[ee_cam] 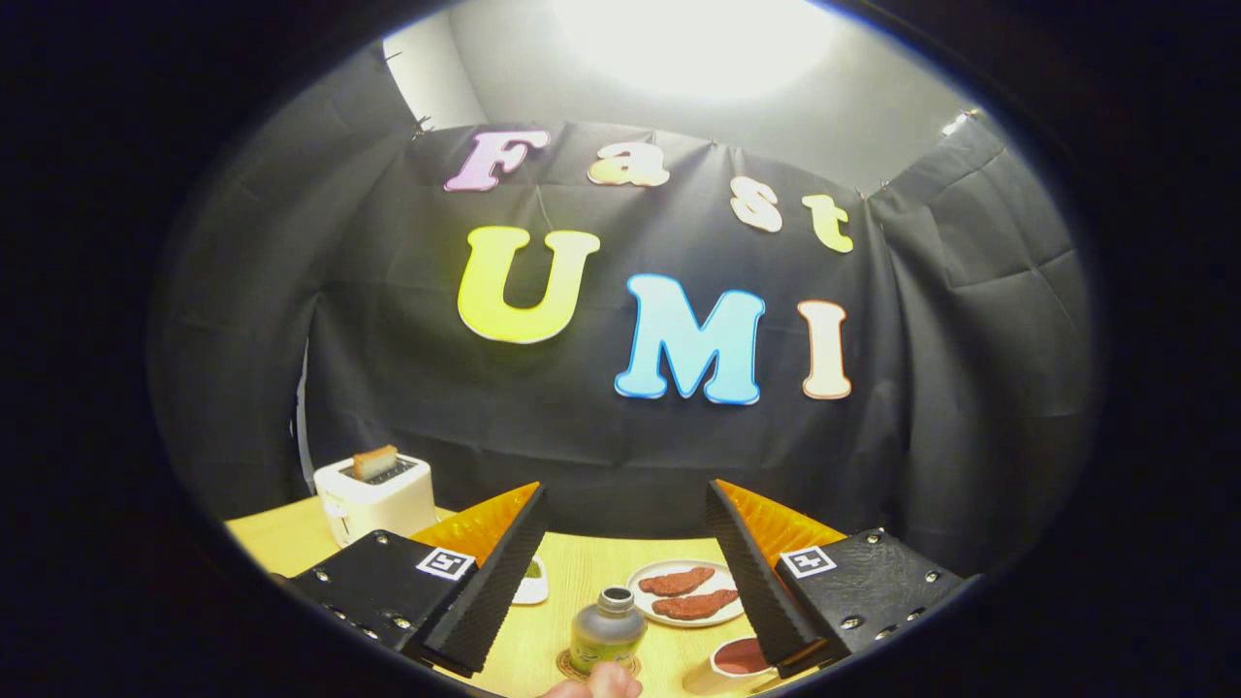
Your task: Take the bottle from table, then pour the juice into the cup, finally place the bottle on the coaster
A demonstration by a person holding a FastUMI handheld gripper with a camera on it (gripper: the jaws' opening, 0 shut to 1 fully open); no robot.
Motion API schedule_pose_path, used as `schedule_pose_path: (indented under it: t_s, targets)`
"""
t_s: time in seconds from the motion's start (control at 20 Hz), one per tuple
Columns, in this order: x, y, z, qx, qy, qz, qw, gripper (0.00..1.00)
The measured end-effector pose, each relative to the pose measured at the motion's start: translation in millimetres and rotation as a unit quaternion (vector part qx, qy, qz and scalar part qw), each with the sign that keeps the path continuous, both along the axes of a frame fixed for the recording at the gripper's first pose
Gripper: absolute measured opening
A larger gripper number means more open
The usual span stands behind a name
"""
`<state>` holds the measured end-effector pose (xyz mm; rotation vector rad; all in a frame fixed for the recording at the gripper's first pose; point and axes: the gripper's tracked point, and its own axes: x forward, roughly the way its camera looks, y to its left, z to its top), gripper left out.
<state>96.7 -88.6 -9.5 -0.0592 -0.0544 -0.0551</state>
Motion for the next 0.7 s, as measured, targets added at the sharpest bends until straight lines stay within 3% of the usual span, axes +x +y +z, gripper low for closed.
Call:
schedule_pose_path:
  t_s: [0.45, 0.7]
  targets:
    - [-30, 11, 61, -0.028, -0.011, 0.04, 0.999, 0.99]
    - [-38, -17, 77, 0.007, -0.009, 0.022, 1.0, 0.99]
